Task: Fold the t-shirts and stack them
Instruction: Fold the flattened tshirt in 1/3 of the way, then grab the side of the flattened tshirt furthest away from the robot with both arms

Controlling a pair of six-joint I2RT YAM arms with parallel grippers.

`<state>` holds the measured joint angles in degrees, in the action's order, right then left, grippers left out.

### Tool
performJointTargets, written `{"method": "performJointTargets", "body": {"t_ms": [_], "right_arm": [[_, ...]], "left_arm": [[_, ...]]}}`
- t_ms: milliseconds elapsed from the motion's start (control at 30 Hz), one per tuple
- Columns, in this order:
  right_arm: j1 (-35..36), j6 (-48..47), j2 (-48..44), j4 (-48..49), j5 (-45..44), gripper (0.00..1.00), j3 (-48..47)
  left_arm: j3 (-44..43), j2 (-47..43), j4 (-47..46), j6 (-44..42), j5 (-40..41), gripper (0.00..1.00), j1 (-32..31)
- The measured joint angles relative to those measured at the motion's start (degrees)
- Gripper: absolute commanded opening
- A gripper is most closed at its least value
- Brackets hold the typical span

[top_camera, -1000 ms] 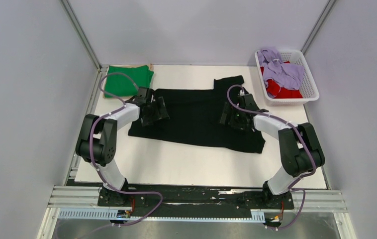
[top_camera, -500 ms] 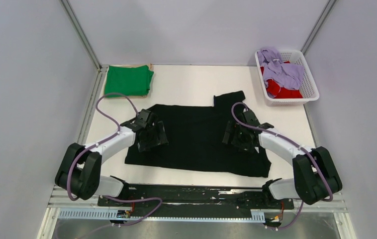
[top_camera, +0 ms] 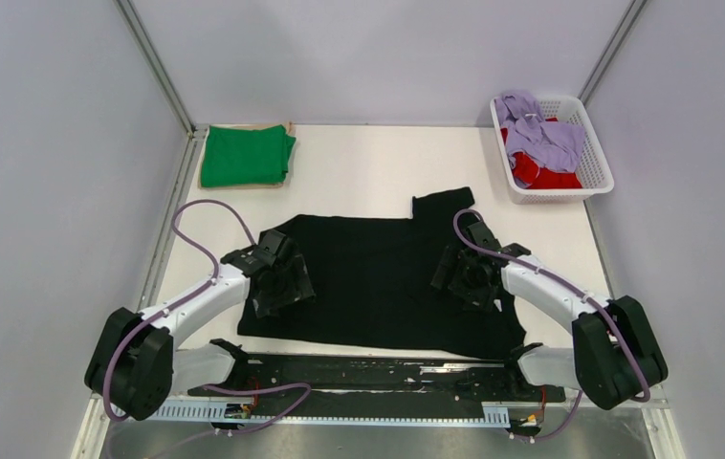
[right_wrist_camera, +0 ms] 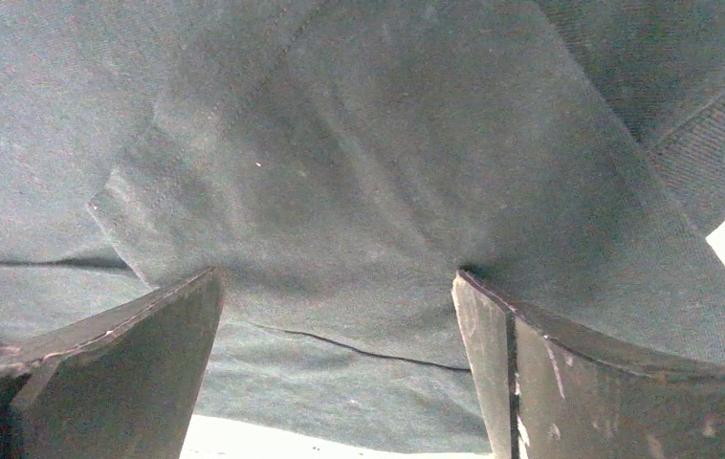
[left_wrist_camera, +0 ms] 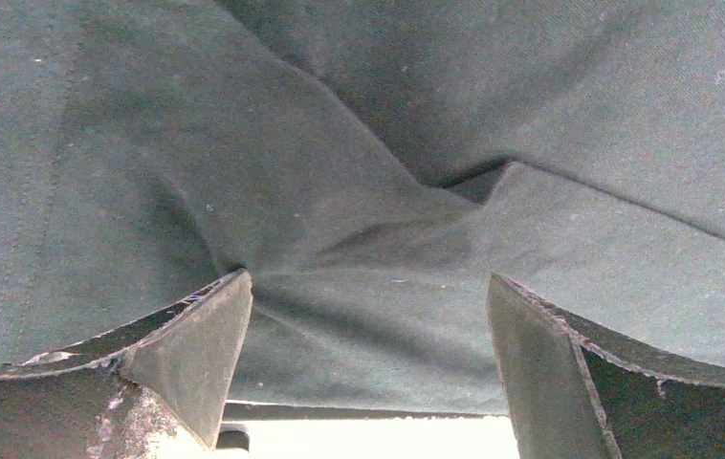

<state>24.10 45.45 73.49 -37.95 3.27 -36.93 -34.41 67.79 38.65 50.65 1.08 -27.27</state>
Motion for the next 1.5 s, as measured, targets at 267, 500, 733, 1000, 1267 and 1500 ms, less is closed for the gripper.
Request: {"method": "performJointTargets", "body": {"t_ms": [267, 500, 733, 1000, 1267, 1500], "right_arm": [[0.1, 2.2, -1.9, -1.4, -2.4, 1.00, 0.7], [0.1, -1.5, -7.8, -0.8, -4.9, 1.00, -1.4], [0.1, -4.4, -10.7, 5.9, -10.7, 1.00, -7.0], [-0.7, -6.8, -7.7, 6.9, -13.0, 1.00, -7.0], [-2.3, -7.9, -5.2, 7.5, -13.4, 1.00, -7.0], [-3.1, -8.3, -3.5, 8.2, -13.4, 1.00, -7.0]], "left_arm": [[-0.2, -0.6, 0.8, 1.3, 2.8, 1.00, -0.1], [-8.7, 1.3, 0.2, -0.6, 6.6, 1.00, 0.0], [-18.9, 9.2, -4.7, -4.1, 8.5, 1.00, 7.4], [-24.6, 23.0, -8.5, -6.2, 7.6, 0.94, 11.3], [-27.4, 29.6, -9.7, -3.5, 12.4, 0.76, 13.2], [-28.4, 32.9, -10.4, -1.6, 13.7, 0.47, 14.7]]}}
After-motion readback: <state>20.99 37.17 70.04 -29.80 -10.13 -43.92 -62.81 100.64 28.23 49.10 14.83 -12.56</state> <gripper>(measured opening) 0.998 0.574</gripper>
